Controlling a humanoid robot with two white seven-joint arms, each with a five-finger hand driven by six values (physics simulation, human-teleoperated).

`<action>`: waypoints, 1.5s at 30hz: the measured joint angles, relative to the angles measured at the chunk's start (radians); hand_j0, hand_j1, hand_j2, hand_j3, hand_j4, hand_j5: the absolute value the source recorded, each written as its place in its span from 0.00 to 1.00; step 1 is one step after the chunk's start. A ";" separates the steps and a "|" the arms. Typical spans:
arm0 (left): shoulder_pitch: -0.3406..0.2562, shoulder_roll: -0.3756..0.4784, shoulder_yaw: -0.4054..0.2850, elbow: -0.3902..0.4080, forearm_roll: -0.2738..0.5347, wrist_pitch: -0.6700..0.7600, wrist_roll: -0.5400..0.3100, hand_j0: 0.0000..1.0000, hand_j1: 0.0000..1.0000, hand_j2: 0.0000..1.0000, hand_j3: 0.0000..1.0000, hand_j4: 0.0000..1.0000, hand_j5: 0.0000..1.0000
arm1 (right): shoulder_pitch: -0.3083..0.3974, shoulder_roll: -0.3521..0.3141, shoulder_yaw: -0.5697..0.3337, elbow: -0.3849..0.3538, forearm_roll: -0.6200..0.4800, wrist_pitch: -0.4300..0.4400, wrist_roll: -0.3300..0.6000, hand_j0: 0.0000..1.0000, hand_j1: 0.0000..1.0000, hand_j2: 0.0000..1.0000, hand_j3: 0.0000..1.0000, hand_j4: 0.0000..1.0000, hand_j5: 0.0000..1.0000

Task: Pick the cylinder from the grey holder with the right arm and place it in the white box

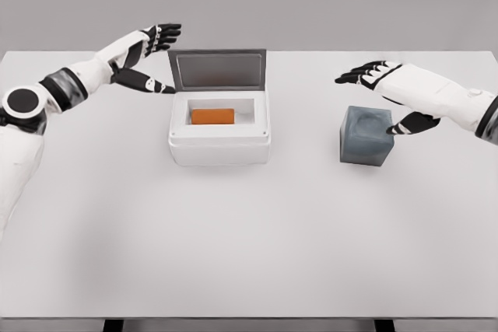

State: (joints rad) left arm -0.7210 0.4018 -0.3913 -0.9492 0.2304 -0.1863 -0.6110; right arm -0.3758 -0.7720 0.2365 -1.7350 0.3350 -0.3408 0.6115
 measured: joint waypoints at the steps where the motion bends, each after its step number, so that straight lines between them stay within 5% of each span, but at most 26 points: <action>1: 0.000 -0.002 0.000 0.006 -0.001 -0.001 0.000 1.00 1.00 1.00 1.00 1.00 1.00 | 0.002 -0.007 -0.010 -0.006 -0.001 0.000 0.000 1.00 1.00 1.00 1.00 1.00 1.00; 24: 0.054 0.021 -0.039 -0.092 0.044 -0.117 0.000 1.00 1.00 1.00 1.00 1.00 1.00 | 0.014 -0.037 -0.034 -0.020 -0.003 -0.001 0.000 1.00 1.00 1.00 1.00 1.00 1.00; 45: 0.135 0.150 -0.066 -0.251 0.175 -0.150 0.000 1.00 1.00 1.00 1.00 1.00 1.00 | 0.054 -0.034 -0.048 -0.020 -0.004 -0.002 0.000 1.00 1.00 1.00 1.00 1.00 1.00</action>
State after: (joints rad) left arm -0.5860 0.5516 -0.4574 -1.2000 0.4049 -0.3359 -0.6111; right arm -0.3221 -0.8063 0.1881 -1.7546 0.3305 -0.3424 0.6114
